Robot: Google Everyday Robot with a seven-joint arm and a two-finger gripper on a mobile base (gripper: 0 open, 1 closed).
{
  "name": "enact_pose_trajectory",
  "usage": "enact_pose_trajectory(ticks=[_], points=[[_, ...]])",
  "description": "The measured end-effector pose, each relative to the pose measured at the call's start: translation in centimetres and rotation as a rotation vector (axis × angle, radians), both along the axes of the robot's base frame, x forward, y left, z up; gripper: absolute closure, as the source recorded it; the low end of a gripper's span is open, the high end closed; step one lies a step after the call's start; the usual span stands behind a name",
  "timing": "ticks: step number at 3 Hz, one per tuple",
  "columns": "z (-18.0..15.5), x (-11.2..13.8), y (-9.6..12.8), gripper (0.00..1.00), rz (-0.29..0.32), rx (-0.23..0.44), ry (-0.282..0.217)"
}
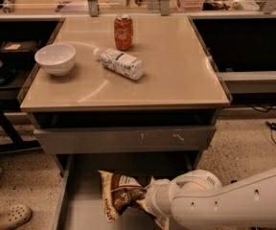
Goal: Pick brown chip bag from middle drawer and place on counter
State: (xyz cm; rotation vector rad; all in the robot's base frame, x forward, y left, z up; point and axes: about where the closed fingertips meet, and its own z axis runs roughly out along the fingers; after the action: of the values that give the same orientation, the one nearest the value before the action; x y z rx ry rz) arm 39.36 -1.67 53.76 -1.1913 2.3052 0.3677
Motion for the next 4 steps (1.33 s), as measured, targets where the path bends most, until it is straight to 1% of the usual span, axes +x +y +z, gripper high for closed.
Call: enact_pose_trajectory(ticks=[1, 2, 3, 4], points=[[2.7, 0.1, -0.3, 1.0, -0.014, -0.022, -0.037], [8.4, 0.4, -2.0, 1.0, -0.079, -0.087, -0.098], [16.9, 2.0, -4.1, 1.0, -0.137, -0.132, -0.206], [18.5, 1.5, -4.7, 1.0, -0.123, -0.174, -0.208]])
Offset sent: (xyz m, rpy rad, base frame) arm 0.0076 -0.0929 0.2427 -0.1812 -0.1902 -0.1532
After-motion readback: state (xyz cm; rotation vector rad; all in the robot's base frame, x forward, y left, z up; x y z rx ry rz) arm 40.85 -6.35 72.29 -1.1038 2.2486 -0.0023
